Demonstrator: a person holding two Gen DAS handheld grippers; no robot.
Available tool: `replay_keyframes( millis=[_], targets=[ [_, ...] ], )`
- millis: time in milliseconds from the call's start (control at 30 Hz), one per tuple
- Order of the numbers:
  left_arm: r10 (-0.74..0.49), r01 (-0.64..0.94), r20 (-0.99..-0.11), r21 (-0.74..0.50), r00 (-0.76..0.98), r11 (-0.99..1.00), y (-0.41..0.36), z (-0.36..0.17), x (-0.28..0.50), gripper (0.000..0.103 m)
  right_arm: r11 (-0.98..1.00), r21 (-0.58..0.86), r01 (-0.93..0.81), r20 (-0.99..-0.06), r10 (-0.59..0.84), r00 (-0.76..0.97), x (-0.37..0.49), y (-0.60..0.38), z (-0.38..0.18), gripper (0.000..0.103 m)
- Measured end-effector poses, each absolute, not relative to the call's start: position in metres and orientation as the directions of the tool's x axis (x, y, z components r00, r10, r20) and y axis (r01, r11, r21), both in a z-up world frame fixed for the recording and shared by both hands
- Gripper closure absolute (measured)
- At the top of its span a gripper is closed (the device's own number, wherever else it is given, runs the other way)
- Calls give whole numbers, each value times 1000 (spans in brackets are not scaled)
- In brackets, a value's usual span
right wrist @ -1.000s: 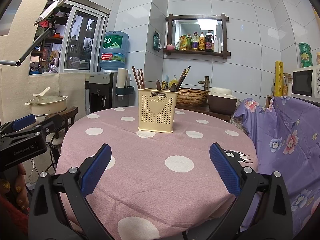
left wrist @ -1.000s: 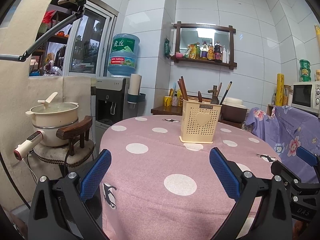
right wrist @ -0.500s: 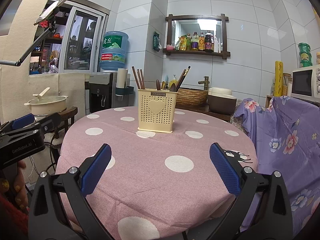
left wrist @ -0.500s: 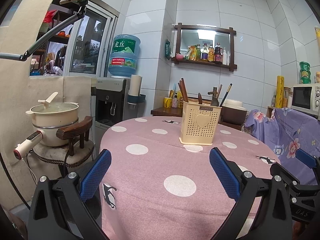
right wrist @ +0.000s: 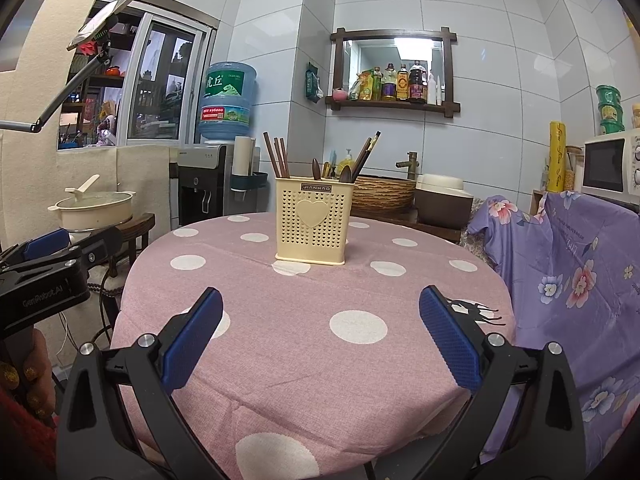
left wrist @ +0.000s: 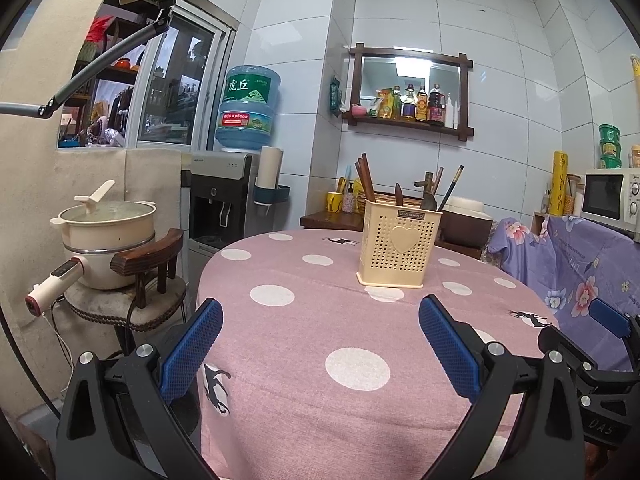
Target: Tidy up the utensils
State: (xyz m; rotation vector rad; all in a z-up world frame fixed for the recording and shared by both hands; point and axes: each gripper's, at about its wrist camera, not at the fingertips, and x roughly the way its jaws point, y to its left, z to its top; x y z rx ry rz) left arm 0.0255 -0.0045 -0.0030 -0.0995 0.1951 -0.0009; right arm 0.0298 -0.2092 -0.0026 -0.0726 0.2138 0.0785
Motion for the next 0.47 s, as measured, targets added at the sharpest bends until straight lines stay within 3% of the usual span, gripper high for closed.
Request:
replay_keyframes(
  millis=[467],
  targets=[
    [-3, -20, -212, -106, 977, 994, -3, -2, 26, 5, 994, -63, -86, -215, 70, 974, 30, -209, -2, 6]
  ],
)
